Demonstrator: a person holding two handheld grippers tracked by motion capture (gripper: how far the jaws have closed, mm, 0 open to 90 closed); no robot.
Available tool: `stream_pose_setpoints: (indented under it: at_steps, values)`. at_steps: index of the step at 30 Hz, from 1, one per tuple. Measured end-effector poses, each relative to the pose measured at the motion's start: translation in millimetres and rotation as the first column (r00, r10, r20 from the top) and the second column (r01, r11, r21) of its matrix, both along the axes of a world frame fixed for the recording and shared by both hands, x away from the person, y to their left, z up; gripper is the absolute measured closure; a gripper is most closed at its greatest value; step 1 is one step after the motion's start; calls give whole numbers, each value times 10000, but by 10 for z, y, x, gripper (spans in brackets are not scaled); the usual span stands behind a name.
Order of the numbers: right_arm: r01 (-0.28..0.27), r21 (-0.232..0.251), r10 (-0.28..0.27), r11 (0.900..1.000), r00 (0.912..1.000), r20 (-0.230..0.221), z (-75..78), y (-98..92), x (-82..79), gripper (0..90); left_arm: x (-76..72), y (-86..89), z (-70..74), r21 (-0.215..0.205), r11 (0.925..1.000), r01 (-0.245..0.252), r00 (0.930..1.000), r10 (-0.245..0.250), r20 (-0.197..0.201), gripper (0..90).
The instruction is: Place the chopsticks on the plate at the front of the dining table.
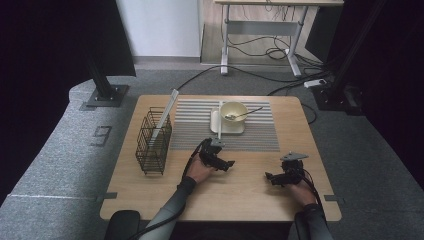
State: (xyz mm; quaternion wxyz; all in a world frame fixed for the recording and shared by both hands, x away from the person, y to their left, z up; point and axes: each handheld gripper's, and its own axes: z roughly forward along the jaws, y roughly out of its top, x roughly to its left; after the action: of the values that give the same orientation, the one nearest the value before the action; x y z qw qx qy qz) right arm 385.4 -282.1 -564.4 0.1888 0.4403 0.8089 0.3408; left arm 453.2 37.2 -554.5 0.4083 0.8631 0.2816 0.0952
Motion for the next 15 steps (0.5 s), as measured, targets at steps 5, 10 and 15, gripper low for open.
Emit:
stream_pose_setpoints:
  at_steps: [5,10,15]
  values:
    - [0,1,0,10000,10000,-2,0,0,0,0,31,-30,-2,106,9999,46,10000,-46,-46,0]
    - [1,2,-1,10000,10000,-2,0,0,0,0,77,-43,-3,52,10000,4,9998,-3,-179,0]
    - [-2,0,2,10000,10000,-4,0,0,0,0,116,-48,-3,-52,10000,-6,9996,5,-279,0]
